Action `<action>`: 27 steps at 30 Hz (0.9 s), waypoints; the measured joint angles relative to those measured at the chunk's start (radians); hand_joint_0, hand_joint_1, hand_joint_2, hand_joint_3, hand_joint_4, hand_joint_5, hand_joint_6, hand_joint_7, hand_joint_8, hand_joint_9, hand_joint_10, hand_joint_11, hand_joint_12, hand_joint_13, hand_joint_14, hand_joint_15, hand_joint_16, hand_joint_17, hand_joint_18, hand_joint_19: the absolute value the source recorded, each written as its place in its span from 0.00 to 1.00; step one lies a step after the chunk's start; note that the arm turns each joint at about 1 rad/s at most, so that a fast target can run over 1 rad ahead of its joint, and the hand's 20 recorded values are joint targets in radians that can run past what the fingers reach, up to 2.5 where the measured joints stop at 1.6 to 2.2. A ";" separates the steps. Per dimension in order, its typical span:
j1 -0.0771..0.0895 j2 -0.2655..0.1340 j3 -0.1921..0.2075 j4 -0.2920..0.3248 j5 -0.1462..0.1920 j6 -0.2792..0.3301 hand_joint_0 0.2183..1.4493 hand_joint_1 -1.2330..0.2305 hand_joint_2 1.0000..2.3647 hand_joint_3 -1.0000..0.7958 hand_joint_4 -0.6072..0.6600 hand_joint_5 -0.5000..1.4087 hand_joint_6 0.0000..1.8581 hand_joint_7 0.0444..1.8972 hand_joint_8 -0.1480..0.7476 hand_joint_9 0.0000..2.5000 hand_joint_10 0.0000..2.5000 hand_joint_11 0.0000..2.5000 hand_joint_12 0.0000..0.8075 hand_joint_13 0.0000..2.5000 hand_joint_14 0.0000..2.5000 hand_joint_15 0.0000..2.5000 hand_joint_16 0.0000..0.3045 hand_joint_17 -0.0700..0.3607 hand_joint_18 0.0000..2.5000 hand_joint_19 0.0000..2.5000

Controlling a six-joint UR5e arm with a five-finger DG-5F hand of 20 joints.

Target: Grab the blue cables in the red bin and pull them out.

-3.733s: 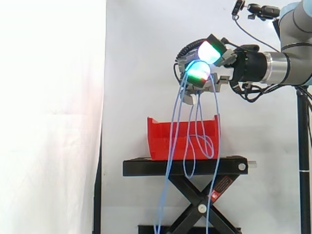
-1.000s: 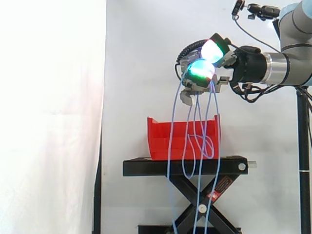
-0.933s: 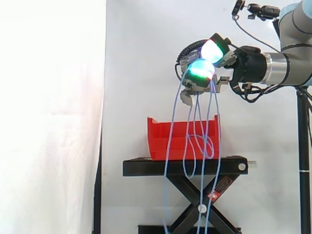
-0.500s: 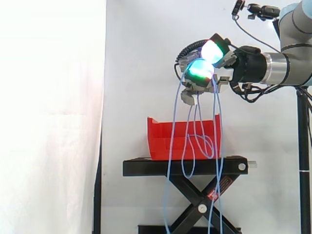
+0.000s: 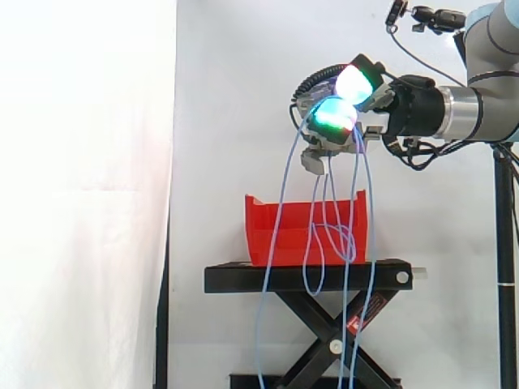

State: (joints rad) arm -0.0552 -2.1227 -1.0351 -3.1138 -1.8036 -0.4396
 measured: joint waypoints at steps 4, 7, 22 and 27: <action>0.001 0.000 0.000 0.000 0.001 -0.001 0.64 0.19 0.00 0.03 0.57 0.56 0.62 0.23 0.46 0.39 0.19 0.65 0.43 0.40 0.65 0.52 0.13 0.37 0.33 0.43; 0.001 0.000 0.000 0.000 0.002 -0.001 0.64 0.19 0.00 0.03 0.57 0.56 0.62 0.23 0.46 0.39 0.19 0.65 0.42 0.40 0.65 0.52 0.13 0.37 0.33 0.42; 0.001 0.000 0.000 0.000 0.003 -0.001 0.62 0.19 0.00 0.08 0.58 0.55 0.69 0.21 0.46 0.38 0.22 0.63 0.41 0.41 0.66 0.52 0.13 0.37 0.36 0.46; 0.001 0.000 0.000 0.000 0.003 -0.001 0.62 0.19 0.01 0.09 0.58 0.55 0.70 0.20 0.46 0.38 0.23 0.62 0.41 0.41 0.66 0.51 0.13 0.38 0.36 0.47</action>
State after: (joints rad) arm -0.0540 -2.1228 -1.0353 -3.1140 -1.8009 -0.4410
